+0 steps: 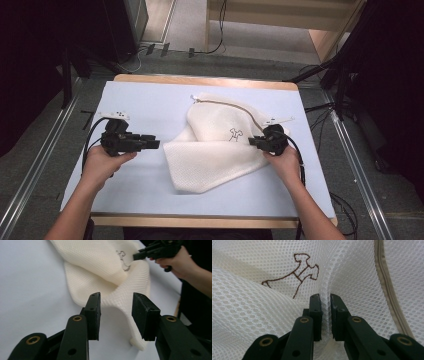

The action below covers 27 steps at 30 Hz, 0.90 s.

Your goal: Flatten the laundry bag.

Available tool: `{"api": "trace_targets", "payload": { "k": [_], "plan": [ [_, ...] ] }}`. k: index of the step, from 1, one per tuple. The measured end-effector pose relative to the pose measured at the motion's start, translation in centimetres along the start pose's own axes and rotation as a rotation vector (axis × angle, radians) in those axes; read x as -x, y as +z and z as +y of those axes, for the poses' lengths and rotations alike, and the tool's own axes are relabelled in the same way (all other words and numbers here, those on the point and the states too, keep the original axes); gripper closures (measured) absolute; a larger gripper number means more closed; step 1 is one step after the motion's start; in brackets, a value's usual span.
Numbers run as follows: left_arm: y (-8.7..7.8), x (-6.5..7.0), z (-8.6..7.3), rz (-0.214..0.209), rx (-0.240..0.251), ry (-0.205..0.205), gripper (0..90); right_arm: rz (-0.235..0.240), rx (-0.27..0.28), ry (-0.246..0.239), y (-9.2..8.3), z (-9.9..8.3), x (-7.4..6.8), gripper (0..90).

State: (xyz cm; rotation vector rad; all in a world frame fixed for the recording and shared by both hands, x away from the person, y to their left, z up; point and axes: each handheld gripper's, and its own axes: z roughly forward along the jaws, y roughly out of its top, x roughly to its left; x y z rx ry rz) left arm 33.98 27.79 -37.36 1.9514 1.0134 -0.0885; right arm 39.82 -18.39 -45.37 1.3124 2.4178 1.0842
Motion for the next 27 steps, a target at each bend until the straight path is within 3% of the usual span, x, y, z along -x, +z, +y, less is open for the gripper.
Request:
{"api": "trace_targets", "payload": {
  "k": [1, 2, 4, 7, 8, 11, 18, 27],
  "plan": [
    [0.7, -0.3, 0.8, 0.036, -0.025, 0.018, 59.8, 0.005, 0.003, 0.003, 0.0, 0.0, 0.0, 81.3],
    [1.3, -0.5, 1.1, 0.043, -0.038, 0.022, 59.8, 0.005, 0.005, 0.004, -0.1, 0.0, 0.0, 80.4],
    [1.8, -0.7, 1.4, 0.048, -0.051, 0.031, 59.6, 0.007, 0.009, 0.009, -0.3, 0.0, 0.1, 76.4],
    [4.0, -1.9, 2.5, 0.053, -0.080, 0.009, 59.0, 0.008, 0.032, 0.010, -0.7, 0.1, 0.0, 70.8],
    [4.0, -1.9, 2.5, 0.053, -0.080, 0.009, 58.5, 0.008, 0.032, 0.010, -0.7, 0.1, 0.0, 70.8],
    [6.3, -3.4, 3.3, 0.059, -0.113, 0.002, 57.1, 0.001, 0.040, -0.010, -0.7, 0.1, -0.1, 67.8],
    [9.8, -5.0, 3.7, 0.095, -0.181, -0.009, 56.8, -0.009, 0.036, -0.015, -0.4, 0.0, -0.4, 66.9],
    [12.9, -5.9, 3.4, 0.127, -0.229, -0.006, 56.7, -0.016, 0.045, -0.009, -0.4, -0.5, -0.6, 65.6]
  ]
}}
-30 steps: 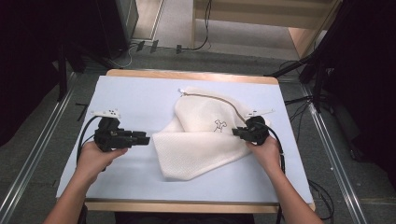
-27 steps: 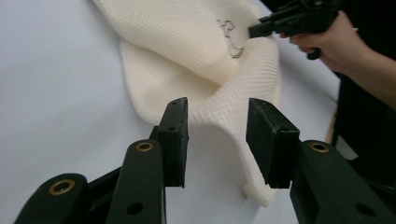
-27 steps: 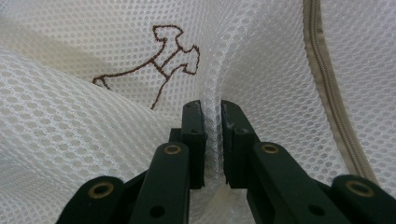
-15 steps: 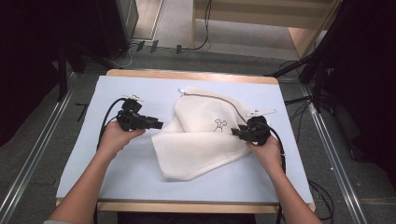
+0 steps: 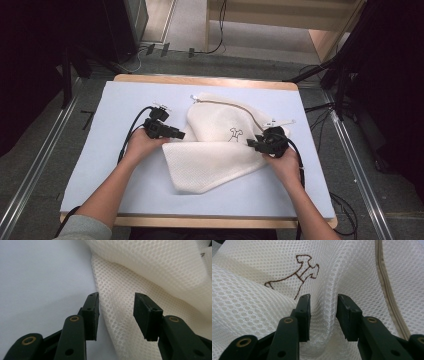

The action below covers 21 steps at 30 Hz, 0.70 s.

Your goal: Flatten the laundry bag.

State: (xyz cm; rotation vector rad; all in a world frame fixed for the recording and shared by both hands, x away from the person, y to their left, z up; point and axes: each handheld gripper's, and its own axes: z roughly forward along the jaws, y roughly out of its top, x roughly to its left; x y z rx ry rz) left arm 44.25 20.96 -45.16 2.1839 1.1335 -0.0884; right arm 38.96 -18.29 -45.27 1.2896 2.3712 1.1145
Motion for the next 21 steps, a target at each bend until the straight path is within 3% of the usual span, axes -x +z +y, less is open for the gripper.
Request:
{"api": "trace_targets", "payload": {
  "k": [5, 8, 10, 13, 17, 21],
  "plan": [
    [0.2, 0.0, -0.1, -0.015, 0.013, 0.000, 61.9, 0.000, 0.000, -0.001, 0.0, -0.1, -0.1, 65.6],
    [0.6, 0.6, -0.2, 0.005, 0.011, 0.009, 72.8, -0.003, -0.002, -0.010, 0.1, -0.1, -0.2, 66.3],
    [0.8, 0.6, -0.2, -0.008, 0.002, 0.002, 76.7, -0.003, -0.002, -0.008, 0.2, -0.1, -0.2, 66.7],
    [0.9, 0.9, -0.1, -0.007, -0.017, -0.002, 90.0, -0.003, -0.005, -0.007, 0.2, -0.1, -0.2, 68.8],
    [0.4, 1.0, 0.0, -0.021, -0.018, -0.016, 90.0, -0.012, -0.008, -0.013, -0.1, 0.0, -0.1, 76.3],
    [-1.1, 0.8, 0.1, -0.039, 0.023, -0.027, 90.0, -0.016, -0.011, 0.016, -0.6, 0.3, 0.0, 82.5]
  ]
}}
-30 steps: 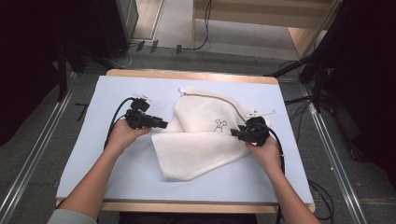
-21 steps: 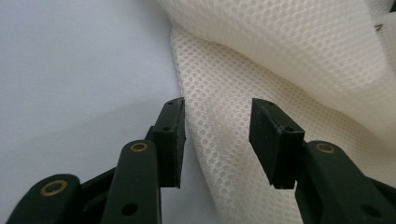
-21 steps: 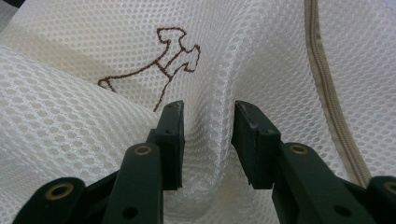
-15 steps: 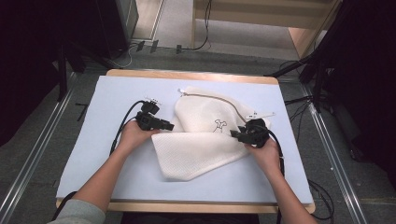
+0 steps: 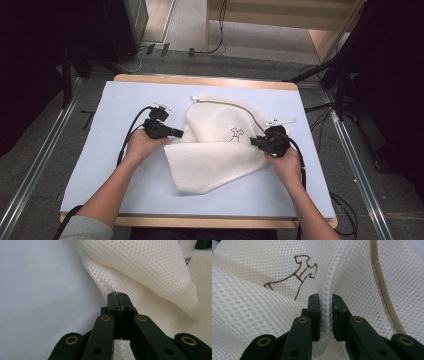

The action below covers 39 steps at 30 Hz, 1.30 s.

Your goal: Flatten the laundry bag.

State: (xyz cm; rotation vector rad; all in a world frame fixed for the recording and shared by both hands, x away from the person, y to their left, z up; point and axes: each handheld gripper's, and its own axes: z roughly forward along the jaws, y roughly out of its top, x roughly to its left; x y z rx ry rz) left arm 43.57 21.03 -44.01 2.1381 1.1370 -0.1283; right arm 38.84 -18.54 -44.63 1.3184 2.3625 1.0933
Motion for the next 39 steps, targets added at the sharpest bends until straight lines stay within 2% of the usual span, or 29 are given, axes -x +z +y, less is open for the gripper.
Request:
{"api": "trace_targets", "payload": {
  "k": [3, 6, 7, 10, 11, 13, 18, 24, 28, 29, 32, 37, 38, 39],
  "plan": [
    [-1.8, -0.2, 0.0, 0.004, 0.046, -0.004, 90.0, -0.020, 0.013, 0.001, -0.5, 0.3, -0.1, 83.2],
    [-2.7, -0.5, -0.2, 0.010, 0.066, -0.010, 90.0, -0.024, 0.024, 0.003, -0.8, 0.4, -0.1, 83.1],
    [-3.5, -0.8, -0.4, 0.011, 0.084, -0.022, 90.0, -0.028, 0.028, 0.005, -0.9, 0.4, 0.0, 82.8],
    [-4.3, -1.2, -0.7, 0.020, 0.101, -0.030, 90.0, -0.029, 0.031, 0.006, -0.9, 0.5, 0.1, 82.6],
    [-5.1, -1.5, -0.9, 0.023, 0.125, -0.047, 90.0, -0.027, 0.033, 0.013, -0.9, 0.6, 0.2, 82.6],
    [-5.5, -1.7, -1.1, 0.026, 0.133, -0.052, 90.0, -0.028, 0.038, 0.010, -0.8, 0.6, 0.2, 82.6],
    [-7.8, -2.7, -2.3, 0.050, 0.187, -0.088, 90.0, -0.022, 0.043, 0.002, -0.4, 1.2, 0.0, 82.2],
    [-9.1, -3.3, -3.3, 0.072, 0.212, -0.108, 90.0, -0.012, 0.029, -0.022, 0.2, 1.8, -0.7, 82.1],
    [-10.0, -3.8, -4.0, 0.084, 0.224, -0.126, 90.0, 0.012, 0.026, -0.032, 0.8, 2.2, -1.2, 80.3],
    [-10.4, -4.1, -4.5, 0.092, 0.224, -0.138, 90.0, 0.030, 0.025, -0.037, 1.2, 2.4, -1.6, 77.8],
    [-11.0, -4.6, -5.0, 0.102, 0.237, -0.156, 90.0, 0.034, 0.018, -0.066, 1.6, 2.7, -2.1, 71.0],
    [-11.9, -5.5, -5.8, 0.154, 0.239, -0.165, 90.0, 0.072, 0.051, -0.088, 1.8, 3.0, -2.6, 58.1],
    [-11.9, -5.5, -5.8, 0.154, 0.239, -0.165, 90.0, 0.072, 0.051, -0.088, 1.8, 3.0, -2.6, 58.1],
    [-12.3, -6.1, -6.2, 0.163, 0.246, -0.178, 90.0, 0.088, 0.070, -0.087, 1.5, 3.0, -2.6, 57.8]
  ]
}}
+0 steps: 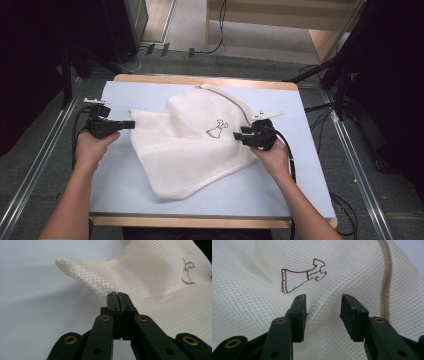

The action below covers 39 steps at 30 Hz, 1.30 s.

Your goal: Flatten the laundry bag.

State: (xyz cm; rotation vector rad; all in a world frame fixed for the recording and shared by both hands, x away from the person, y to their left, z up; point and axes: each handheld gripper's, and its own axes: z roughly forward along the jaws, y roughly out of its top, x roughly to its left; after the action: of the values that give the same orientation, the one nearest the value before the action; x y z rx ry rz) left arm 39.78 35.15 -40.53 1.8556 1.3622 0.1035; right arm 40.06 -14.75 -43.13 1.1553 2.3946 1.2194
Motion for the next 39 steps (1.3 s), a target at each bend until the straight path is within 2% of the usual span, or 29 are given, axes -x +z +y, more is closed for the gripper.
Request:
{"api": "trace_targets", "payload": {
  "k": [3, 4, 5, 7, 8, 10, 12, 13, 14, 15, 16, 19, 25, 27, 30, 31, 32, 33, 35, 39],
  "plan": [
    [-0.3, -1.1, -0.3, 0.025, 0.013, -0.019, 89.6, 0.003, 0.016, 0.009, -0.5, 0.0, 0.3, 59.4],
    [-0.3, -1.1, -0.3, 0.025, 0.013, -0.019, 89.6, -0.013, 0.008, 0.007, -0.7, 0.0, 0.5, 59.5],
    [-0.5, -1.8, -0.4, 0.045, 0.025, -0.032, 89.6, -0.023, 0.012, 0.003, -0.8, -0.1, 0.8, 59.5],
    [-0.6, -2.2, -0.4, 0.048, 0.030, -0.043, 88.9, -0.026, 0.010, 0.014, -0.9, -0.2, 1.2, 59.3],
    [-0.6, -2.4, -0.5, 0.046, 0.027, -0.048, 88.9, -0.042, 0.009, 0.023, -1.1, -0.3, 1.6, 59.4],
    [-0.6, -2.6, -0.7, 0.028, 0.029, -0.049, 81.7, -0.074, 0.011, 0.064, -1.5, -0.8, 3.3, 59.4],
    [-0.8, -2.4, -0.8, 0.029, 0.032, -0.035, 69.2, -0.092, 0.014, 0.090, -1.7, -1.2, 4.4, 59.0],
    [-0.8, -2.4, -0.8, 0.029, 0.032, -0.035, 65.4, -0.092, 0.014, 0.090, -1.7, -1.2, 4.4, 59.0],
    [-1.0, -2.2, -0.8, 0.026, 0.040, -0.029, 65.4, -0.103, 0.016, 0.101, -1.8, -1.3, 4.9, 59.0],
    [-1.5, -1.8, -0.8, 0.027, 0.053, -0.027, 57.4, -0.111, 0.011, 0.120, -1.7, -1.6, 5.8, 58.6],
    [-1.9, -1.5, -0.9, 0.034, 0.060, -0.024, 55.4, -0.114, -0.004, 0.127, -1.5, -1.6, 6.1, 58.4],
    [-2.4, -0.9, -1.1, 0.029, 0.064, -0.023, 51.3, -0.138, -0.022, 0.117, -1.1, -1.6, 6.6, 57.7],
    [-3.5, 1.7, -3.0, 0.026, 0.036, 0.008, 49.1, -0.157, -0.033, 0.137, 0.6, -1.5, 8.5, 54.5],
    [-3.8, 2.4, -3.7, 0.023, 0.038, 0.020, 48.9, -0.152, -0.069, 0.143, 1.2, -1.4, 8.8, 53.1],
    [-3.9, 2.9, -4.4, 0.019, 0.038, 0.025, 48.3, -0.146, -0.092, 0.136, 1.7, -1.4, 9.0, 57.1],
    [-3.9, 3.3, -4.9, 0.019, 0.031, 0.032, 48.1, -0.150, -0.131, 0.127, 2.2, -1.5, 9.0, 64.3],
    [-3.9, 3.3, -5.1, 0.020, 0.029, 0.036, 47.9, -0.156, -0.129, 0.119, 2.2, -1.6, 8.9, 68.7],
    [-3.9, 3.3, -5.1, 0.020, 0.029, 0.036, 48.0, -0.156, -0.129, 0.119, 2.2, -1.6, 8.9, 68.7],
    [-3.7, 3.2, -5.3, 0.022, 0.030, 0.030, 47.8, -0.134, -0.136, 0.136, 2.1, -1.7, 8.9, 85.1],
    [-3.4, 3.0, -5.3, 0.028, 0.029, 0.032, 47.3, -0.138, -0.158, 0.126, 1.7, -1.7, 8.2, 87.1]
  ]
}}
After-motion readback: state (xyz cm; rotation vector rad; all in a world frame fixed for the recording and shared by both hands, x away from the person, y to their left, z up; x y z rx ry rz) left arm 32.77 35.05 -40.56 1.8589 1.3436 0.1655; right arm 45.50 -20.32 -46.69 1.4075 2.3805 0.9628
